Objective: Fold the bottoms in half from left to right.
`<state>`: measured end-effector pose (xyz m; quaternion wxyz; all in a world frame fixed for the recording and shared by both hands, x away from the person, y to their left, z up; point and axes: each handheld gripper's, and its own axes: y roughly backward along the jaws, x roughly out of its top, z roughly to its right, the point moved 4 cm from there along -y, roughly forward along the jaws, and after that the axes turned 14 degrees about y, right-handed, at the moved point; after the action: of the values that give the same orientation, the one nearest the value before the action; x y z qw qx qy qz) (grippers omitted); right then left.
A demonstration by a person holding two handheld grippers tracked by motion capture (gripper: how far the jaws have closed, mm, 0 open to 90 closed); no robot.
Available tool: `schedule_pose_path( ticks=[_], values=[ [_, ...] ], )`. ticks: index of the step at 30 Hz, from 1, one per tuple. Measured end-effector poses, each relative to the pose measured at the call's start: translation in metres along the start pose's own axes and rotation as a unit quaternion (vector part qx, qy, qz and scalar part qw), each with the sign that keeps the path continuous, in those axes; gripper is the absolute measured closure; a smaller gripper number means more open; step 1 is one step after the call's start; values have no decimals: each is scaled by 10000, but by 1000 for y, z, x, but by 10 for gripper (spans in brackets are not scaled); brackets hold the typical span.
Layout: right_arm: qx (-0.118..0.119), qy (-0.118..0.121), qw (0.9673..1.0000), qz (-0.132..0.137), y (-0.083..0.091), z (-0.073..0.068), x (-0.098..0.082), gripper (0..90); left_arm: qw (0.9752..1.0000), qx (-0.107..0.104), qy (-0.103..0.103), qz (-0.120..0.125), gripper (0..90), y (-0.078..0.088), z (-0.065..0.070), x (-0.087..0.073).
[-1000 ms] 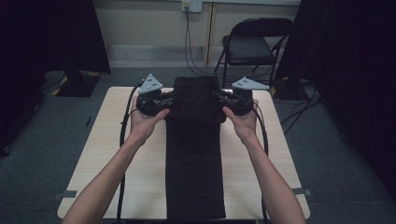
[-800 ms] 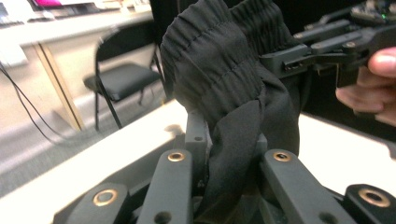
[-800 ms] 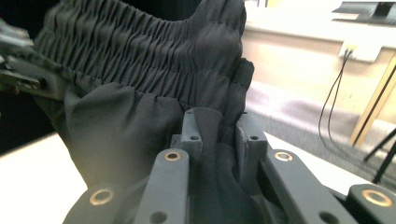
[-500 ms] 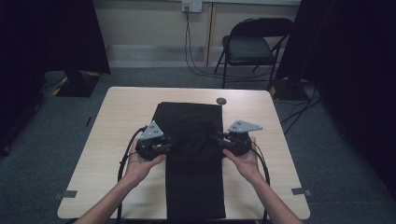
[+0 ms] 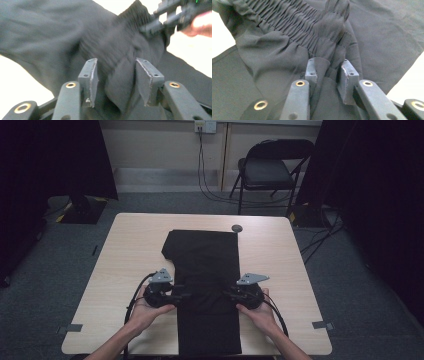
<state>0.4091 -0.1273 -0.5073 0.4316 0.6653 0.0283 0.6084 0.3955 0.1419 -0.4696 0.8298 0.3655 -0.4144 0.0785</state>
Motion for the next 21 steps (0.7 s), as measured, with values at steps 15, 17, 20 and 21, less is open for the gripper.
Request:
schedule_pose_path(
  ticks=[15, 17, 20, 21],
  values=[
    [-96, -305, 9989, 357, 24, 18, 6, 479, 9927, 1159, 322, 70, 508, -17, -48, 15],
    [-224, -476, 9971, 550, 29, 29, 9, 486, 9925, 1189, 280, -64, 495, -23, -49, 12],
    [-493, -493, 9963, 497, 28, 36, 9, 506, 9926, 1188, 199, -167, 487, -28, -49, 10],
    [-580, -514, 9958, 477, 26, 40, 9, 507, 9919, 1235, 159, -233, 483, -31, -49, 8]
  ],
)
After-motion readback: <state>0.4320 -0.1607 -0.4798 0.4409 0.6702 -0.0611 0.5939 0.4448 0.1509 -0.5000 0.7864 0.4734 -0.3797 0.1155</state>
